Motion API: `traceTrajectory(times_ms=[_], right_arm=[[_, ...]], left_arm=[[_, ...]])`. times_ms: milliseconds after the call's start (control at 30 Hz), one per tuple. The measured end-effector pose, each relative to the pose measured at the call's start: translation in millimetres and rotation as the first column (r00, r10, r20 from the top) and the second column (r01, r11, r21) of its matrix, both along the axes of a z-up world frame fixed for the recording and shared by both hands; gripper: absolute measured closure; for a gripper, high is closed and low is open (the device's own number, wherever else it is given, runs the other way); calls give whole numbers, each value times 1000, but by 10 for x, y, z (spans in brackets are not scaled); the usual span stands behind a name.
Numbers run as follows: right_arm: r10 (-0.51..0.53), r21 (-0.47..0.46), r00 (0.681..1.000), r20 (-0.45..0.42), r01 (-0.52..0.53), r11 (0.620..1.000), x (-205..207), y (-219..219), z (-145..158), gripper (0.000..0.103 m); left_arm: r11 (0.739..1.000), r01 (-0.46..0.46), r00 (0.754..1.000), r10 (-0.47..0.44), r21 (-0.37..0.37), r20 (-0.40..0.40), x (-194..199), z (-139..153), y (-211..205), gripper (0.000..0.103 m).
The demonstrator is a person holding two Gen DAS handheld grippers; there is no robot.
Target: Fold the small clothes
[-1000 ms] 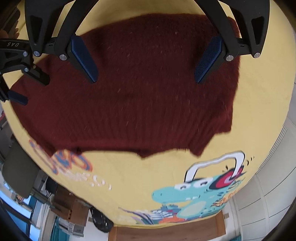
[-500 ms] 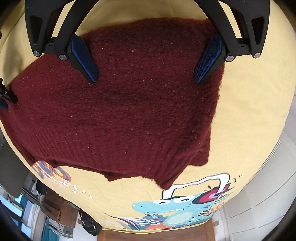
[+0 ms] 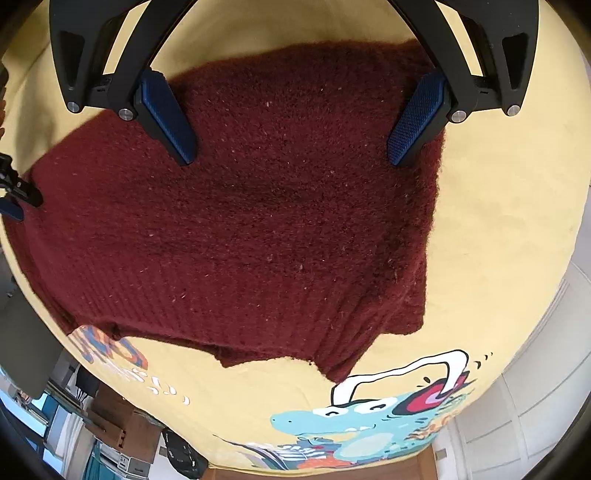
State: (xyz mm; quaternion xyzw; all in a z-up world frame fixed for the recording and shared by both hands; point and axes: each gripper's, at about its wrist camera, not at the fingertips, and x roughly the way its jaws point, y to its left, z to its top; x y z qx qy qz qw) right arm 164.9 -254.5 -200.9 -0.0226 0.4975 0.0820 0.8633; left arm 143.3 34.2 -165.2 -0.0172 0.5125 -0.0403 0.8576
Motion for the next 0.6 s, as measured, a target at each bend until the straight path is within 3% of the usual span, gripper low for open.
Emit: traceTrajectory(times_ms=[167,233,333,467,600], right_arm=[[24,-25,999,22,-23,999,-149,62,242,0],[39,-33,999,30,-38,999,-232,77,305,0],[44,-37,999,30,-43,998,-338,72,333,0],[25,-5,999,20,-25,1000,-463,1,309,0],[-3,-11,1000,-10,3,1000,-535,-95,235,0]], left_arm=[[994,-35,999,37,-106,22,-52,311,298,1],[992,-65,998,66,-106,1,-23,330,460,1],[980,-130,991,123,-153,-52,25,269,758,1],[935,-225,970,188,-275,-156,84,42,1007,1],[924,-241,960,182,-296,-212,149,-173,974,1]])
